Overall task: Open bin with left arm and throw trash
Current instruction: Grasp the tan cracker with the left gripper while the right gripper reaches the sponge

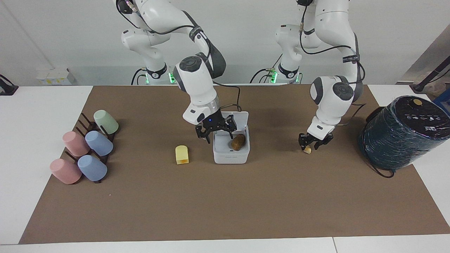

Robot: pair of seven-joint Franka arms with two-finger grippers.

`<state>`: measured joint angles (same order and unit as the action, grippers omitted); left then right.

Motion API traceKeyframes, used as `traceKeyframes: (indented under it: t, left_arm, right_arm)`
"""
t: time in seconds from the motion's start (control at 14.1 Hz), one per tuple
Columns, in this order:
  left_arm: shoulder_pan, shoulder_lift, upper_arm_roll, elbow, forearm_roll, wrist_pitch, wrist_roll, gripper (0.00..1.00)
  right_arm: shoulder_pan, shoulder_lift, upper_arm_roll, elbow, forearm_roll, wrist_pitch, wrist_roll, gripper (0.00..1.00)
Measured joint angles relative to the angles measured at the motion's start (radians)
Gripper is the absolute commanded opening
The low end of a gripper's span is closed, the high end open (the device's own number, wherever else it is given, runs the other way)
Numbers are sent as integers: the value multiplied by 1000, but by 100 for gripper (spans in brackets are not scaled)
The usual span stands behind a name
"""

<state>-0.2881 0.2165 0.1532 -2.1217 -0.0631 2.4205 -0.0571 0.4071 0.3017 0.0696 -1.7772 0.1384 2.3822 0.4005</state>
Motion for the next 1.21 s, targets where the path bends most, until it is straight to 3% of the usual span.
traceKeyframes:
  t: [0.07, 0.28, 0.43, 0.5, 0.85, 1.21]
  left_arm:
    - [0, 7, 0, -14, 0, 26, 0, 60]
    - [0, 11, -1, -49, 0, 74, 0, 34]
    - [-1, 10, -2, -49, 0, 78, 0, 12]
    - [-2, 10, -2, -49, 0, 78, -1, 6]
    - [-20, 10, -6, 3, 0, 39, -52, 4]
    - [-78, 13, -15, 242, 0, -222, -201, 3]
  right_arm:
    - [-25, 0, 0, -1, 0, 0, -2, 100]
    - [-91, 2, -2, -26, -1, -2, -37, 100]
    - [-136, 3, -3, -59, -1, -2, -90, 100]
    - [-154, 4, -3, -78, -2, 1, -129, 100]
    - [-178, 7, -2, -194, -11, 70, -268, 100]
    - [-176, 7, 1, -298, -82, 178, -357, 100]
